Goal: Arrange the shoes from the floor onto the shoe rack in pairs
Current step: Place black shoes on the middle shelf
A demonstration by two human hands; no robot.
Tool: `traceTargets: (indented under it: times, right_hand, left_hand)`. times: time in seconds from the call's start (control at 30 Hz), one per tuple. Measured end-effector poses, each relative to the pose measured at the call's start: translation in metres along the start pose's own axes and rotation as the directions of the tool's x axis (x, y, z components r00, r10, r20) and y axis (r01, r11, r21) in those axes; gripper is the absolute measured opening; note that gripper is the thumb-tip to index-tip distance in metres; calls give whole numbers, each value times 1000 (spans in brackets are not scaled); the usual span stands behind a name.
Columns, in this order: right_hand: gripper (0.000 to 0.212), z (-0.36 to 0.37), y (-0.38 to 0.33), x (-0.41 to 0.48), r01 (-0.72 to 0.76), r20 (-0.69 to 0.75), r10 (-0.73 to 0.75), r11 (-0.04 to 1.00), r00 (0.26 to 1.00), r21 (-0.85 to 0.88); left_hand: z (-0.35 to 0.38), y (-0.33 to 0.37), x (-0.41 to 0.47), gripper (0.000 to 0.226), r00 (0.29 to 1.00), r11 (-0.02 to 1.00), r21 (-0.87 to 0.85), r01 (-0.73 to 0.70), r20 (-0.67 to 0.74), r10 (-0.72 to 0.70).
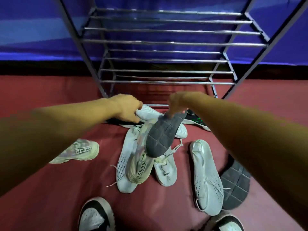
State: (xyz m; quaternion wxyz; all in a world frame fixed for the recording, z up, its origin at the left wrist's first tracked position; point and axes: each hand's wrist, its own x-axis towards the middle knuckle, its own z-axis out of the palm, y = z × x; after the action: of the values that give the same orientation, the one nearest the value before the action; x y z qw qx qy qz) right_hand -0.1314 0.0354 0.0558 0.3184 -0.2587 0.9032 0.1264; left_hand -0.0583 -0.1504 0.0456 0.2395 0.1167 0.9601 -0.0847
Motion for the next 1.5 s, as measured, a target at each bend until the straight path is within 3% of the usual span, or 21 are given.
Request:
traceTargets:
  times: [0.13, 0.2, 0.47, 0.63, 0.87, 0.97, 1.07, 1.13, 1.2, 1.3, 1.4, 1.5]
  right_hand:
    - [78, 84, 7, 16, -100, 0, 100, 987, 995, 123]
    - [86, 109, 5, 17, -101, -14, 106, 974, 994, 205]
    - [54, 128, -2, 15, -78, -78, 140, 846, 987, 528]
    - [41, 113, -12, -3, -2, -139, 90, 843, 986, 537]
    - [65, 46, -24, -38, 9, -113, 57, 859, 992, 512]
    - [20, -1, -34, -58, 57, -118, -1, 880, 993, 472]
    - [8, -41, -47, -74, 36, -40, -16, 832, 999, 554]
    - [10, -65, -52, -88, -9, -6, 16, 808, 1000, 589]
    - [15, -87, -52, -104, -1, -92, 78, 771, 993, 637]
    - [21, -105, -48, -116, 141, -309, 160, 639, 937, 756]
    - [17, -105, -43, -106, 307, -446, 241, 454, 862, 837]
    - [24, -95, -43, -94, 334, -512, 323, 471, 796, 816]
  left_hand:
    - [44, 35, 41, 77, 995, 984, -176, 22, 98, -4]
    - [53, 57, 51, 92, 995, 967, -252, 38, 100, -13]
    - [82, 111, 49, 119, 997, 945, -322, 62, 61, -44]
    - [85, 107, 35, 121, 993, 859, -500, 115, 46, -106]
    - [33, 90, 9, 130, 977, 793, -571, 212, 119, -176]
    - [-7, 76, -8, 127, 961, 756, -595, 273, 142, -236]
    - [-45, 52, -31, 122, 975, 751, -623, 221, 131, -178]
    - [-68, 35, -51, 120, 979, 664, -719, 205, 137, -154]
    - [-90, 20, -72, 107, 971, 535, -815, 221, 134, -197]
    - [-107, -5, -96, 55, 953, 315, -904, 288, 238, -190]
    - [-105, -27, -117, 47, 967, 79, -966, 247, 241, -76]
    - [-101, -43, -130, 25, 987, -166, -975, 148, 155, -33]
